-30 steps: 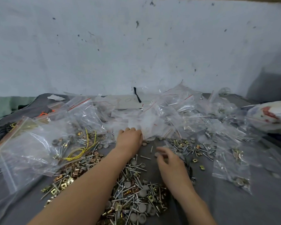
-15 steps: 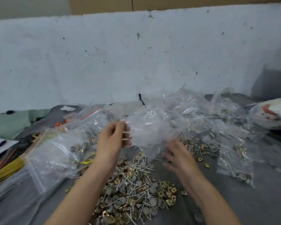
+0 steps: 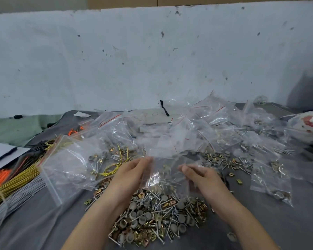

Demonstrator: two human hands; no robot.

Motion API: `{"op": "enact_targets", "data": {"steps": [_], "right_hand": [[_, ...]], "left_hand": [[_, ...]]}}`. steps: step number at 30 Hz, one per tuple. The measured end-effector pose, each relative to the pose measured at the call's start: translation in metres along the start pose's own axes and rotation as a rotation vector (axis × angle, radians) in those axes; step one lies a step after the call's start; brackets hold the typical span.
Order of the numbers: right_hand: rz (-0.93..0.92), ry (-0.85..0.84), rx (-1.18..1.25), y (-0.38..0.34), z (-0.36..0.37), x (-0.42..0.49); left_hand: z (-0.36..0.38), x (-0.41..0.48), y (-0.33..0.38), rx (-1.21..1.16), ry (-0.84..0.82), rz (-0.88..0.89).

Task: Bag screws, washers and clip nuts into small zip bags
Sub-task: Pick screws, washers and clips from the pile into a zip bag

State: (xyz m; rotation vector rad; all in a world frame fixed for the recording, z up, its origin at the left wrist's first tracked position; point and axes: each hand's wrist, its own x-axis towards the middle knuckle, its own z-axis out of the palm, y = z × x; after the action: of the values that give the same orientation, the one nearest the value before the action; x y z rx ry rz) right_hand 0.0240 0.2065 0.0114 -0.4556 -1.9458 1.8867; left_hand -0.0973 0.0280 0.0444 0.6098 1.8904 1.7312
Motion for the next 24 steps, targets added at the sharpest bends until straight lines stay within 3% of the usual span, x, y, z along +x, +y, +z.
{"op": "enact_targets", "data": {"steps": [2, 9, 12, 14, 16, 20, 24], "right_hand": [[-0.011, 0.021, -0.035, 0.001, -0.001, 0.003], [-0.029, 0.356, -0.089, 0.003, -0.017, 0.013], [-0.121, 0.576, -0.398, 0.004, -0.022, 0.009], [-0.300, 0.643, -0.583, -0.005, -0.021, -0.001], [-0.439, 0.484, -0.598, -0.015, -0.011, -0.008], [-0.350, 0.083, -0.562, -0.015, 0.017, -0.015], [-0.308, 0.078, -0.381, -0.011, 0.021, -0.016]], "left_hand": [[-0.002, 0.003, -0.003, 0.035, -0.001, 0.001], [0.010, 0.013, -0.009, -0.048, -0.052, -0.001], [0.021, 0.016, -0.013, 0.023, -0.011, 0.047], [0.025, 0.015, -0.012, 0.002, 0.005, 0.087], [0.031, 0.013, -0.009, -0.032, 0.007, 0.120], [0.044, 0.012, -0.003, -0.014, -0.009, 0.173], [0.047, 0.009, -0.004, -0.063, -0.053, 0.189]]}}
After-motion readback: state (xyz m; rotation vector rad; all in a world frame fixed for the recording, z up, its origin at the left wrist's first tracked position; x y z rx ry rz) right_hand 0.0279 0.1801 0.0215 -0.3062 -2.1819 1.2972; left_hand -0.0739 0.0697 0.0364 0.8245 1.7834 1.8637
